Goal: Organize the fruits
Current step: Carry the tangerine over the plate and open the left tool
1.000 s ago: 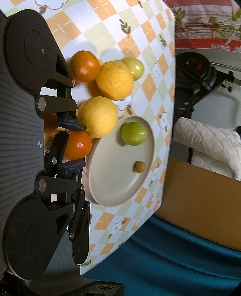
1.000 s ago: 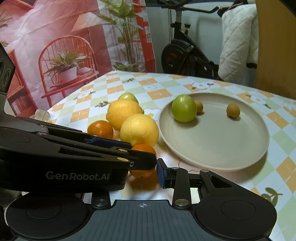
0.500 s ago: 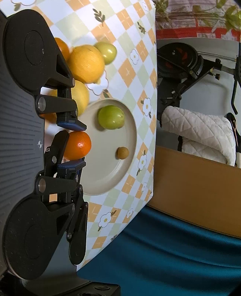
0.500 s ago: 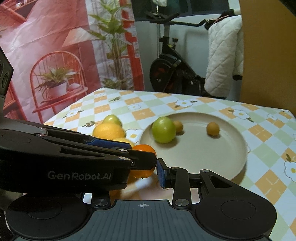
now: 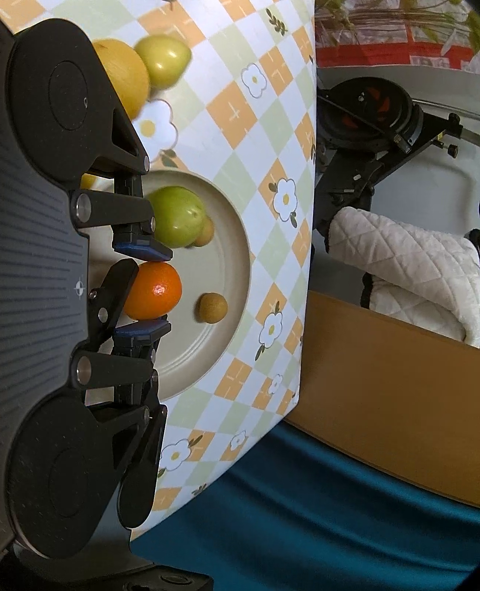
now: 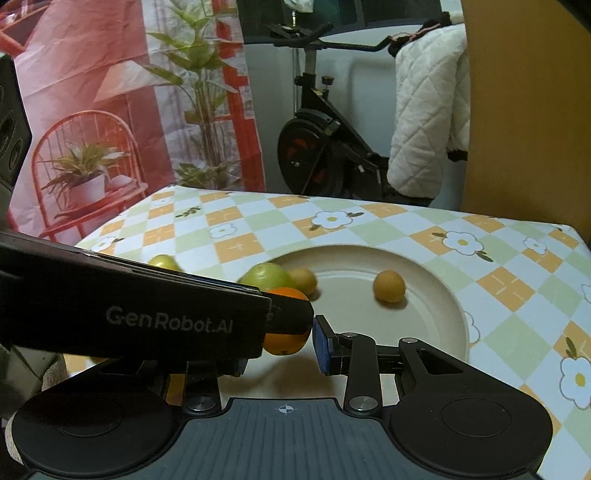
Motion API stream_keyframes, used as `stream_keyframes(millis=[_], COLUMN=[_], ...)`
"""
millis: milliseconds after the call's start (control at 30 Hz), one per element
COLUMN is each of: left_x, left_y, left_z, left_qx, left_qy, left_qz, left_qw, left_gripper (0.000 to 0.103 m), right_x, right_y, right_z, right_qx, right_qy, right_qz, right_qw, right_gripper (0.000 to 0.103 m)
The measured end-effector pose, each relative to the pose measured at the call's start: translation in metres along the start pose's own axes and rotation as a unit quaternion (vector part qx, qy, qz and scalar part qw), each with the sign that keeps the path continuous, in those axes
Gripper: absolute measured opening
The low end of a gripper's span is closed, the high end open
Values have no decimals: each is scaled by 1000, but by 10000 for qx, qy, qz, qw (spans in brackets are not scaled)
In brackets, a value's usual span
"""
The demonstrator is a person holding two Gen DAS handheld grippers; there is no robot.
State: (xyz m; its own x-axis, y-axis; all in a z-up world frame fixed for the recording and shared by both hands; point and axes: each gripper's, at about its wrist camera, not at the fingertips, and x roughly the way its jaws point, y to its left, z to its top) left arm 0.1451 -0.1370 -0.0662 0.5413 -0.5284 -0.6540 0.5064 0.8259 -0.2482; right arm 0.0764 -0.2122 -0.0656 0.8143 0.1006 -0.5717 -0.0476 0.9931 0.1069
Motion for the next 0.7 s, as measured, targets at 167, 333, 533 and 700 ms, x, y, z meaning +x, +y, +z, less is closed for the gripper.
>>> stream_keyframes(millis=[167, 333, 533, 700], left_x=[19, 30, 39, 42], left_y=[-5, -8, -7, -10], left_z=[8, 11, 11, 11], left_qx=[140, 239, 279, 308], left_qy=[112, 172, 284, 288], left_qz=[101, 201, 244, 286], left_qw=[9998, 9994, 9989, 9987], left_gripper=[36, 36, 36, 36], right_x=[13, 24, 34, 36], right_y=[-11, -16, -19, -20], right_z=[2, 4, 3, 3], right_qx=[13, -8, 23, 67], right_qy=[74, 136, 227, 238], right_qz=[-91, -188, -278, -352], right_qw=[9999, 9997, 9994, 9991], right_gripper=[31, 31, 31, 31])
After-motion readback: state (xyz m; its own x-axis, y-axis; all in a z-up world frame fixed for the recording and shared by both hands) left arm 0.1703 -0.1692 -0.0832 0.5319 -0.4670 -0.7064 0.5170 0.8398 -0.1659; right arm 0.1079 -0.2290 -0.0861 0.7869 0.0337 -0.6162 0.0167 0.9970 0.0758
